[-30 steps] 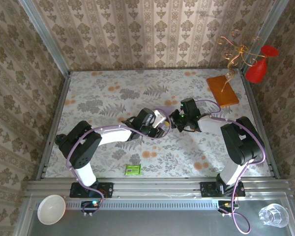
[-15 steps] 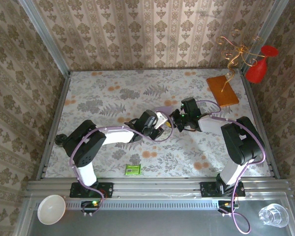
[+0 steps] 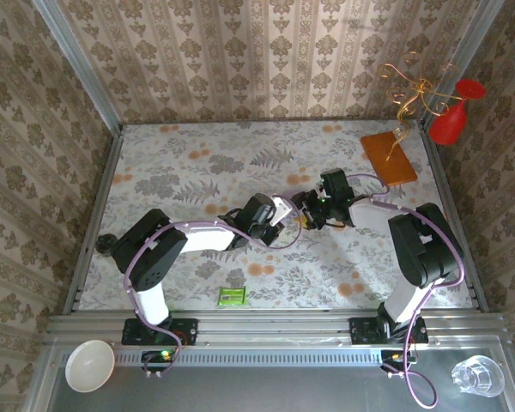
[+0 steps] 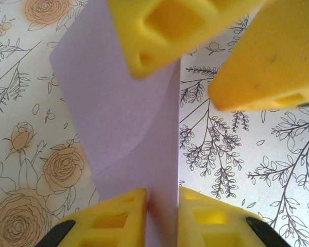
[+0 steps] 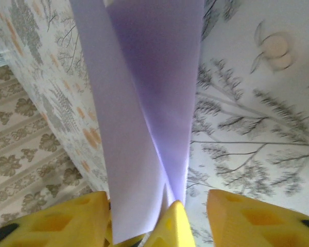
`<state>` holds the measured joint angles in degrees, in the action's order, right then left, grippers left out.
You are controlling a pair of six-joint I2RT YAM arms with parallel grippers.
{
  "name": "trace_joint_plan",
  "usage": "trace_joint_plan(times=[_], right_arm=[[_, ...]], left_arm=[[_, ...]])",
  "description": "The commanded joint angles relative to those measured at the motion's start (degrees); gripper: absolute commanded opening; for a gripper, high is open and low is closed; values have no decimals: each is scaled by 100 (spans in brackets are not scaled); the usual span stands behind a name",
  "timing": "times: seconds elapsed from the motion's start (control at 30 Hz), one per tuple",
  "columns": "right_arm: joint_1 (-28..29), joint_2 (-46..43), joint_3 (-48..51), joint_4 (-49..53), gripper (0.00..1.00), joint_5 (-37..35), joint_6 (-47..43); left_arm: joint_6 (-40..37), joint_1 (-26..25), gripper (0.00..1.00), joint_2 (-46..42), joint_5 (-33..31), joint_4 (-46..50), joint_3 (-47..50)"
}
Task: Fold a paper plane with a square sheet of paper (pick it up from the middle)
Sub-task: Fold the wing for the fifth time at the center of the table.
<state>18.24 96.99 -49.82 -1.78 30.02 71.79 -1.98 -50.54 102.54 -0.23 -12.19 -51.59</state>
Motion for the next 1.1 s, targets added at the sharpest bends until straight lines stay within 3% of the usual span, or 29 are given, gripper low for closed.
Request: trace_joint_plan(times=[0.0, 0.27, 0.67, 1.07], right_arm=[[-243, -347, -168, 619, 59, -236, -487], [-660, -659, 18, 922, 61, -482, -1005], [-779, -979, 468, 706, 66, -695, -1795], [-669, -860, 608, 321, 66, -436, -2377]], left_arm=[[13, -2, 21, 99, 105, -56, 70], [308, 129, 16, 220, 708, -41, 5], [1580, 819, 11, 490, 2506, -178, -143], [2612, 1290, 8, 769, 3507, 743, -806]])
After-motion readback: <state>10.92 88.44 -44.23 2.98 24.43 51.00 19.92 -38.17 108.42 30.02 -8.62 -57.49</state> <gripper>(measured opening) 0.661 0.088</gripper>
